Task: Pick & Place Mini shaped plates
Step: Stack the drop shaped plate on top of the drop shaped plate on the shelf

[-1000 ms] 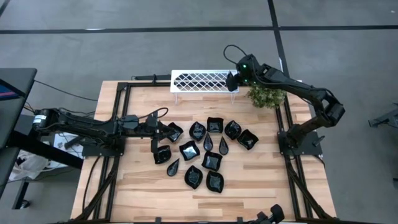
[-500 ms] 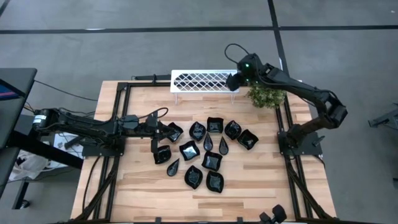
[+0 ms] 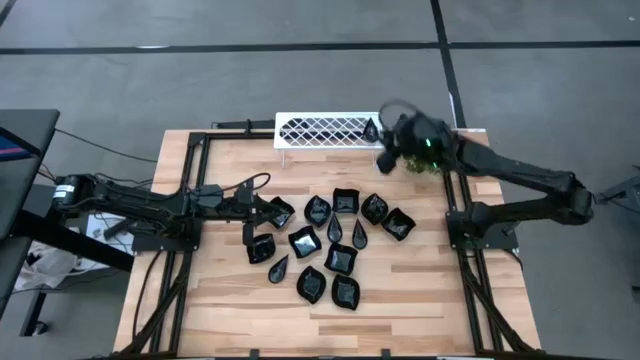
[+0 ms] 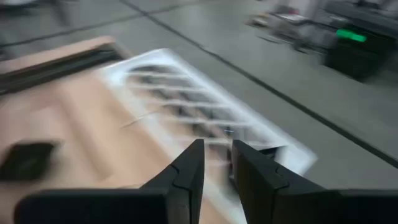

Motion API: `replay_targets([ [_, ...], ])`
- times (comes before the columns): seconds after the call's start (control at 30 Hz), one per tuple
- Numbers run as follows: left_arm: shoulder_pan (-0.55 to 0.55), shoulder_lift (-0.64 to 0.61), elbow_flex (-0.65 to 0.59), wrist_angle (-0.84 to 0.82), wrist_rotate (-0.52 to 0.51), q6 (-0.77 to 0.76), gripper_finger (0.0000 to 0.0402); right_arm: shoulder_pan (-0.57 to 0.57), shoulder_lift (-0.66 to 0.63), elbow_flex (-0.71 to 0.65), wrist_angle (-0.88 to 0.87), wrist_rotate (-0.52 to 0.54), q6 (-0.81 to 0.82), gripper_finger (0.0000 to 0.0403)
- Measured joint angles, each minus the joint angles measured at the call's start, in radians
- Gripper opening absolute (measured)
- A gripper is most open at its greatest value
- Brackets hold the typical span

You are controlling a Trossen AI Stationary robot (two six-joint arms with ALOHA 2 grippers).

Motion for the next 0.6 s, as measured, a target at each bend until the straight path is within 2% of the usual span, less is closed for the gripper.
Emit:
replay_targets([
  [0.13, 0.000, 0.000, 0.000, 0.000, 0.000, 0.000, 0.0088, 0.167, -0.109, -0.150, 0.058, 0.000, 0.037, 0.0077],
  [0.27, 0.000, 0.000, 0.000, 0.000, 0.000, 0.004, 0.0088, 0.332, -0.163, -0.281, 0.098, -0.004, 0.103, 0.0077],
  [0.43, 0.000, 0.000, 0.000, 0.000, 0.000, 0.003, 0.0088, 0.492, -0.157, -0.394, 0.194, -0.001, 0.133, 0.0077],
  [0.6, 0.000, 0.000, 0.000, 0.000, 0.000, 0.000, 0.0088, 0.562, -0.088, -0.430, 0.237, 0.000, 0.169, 0.0077],
])
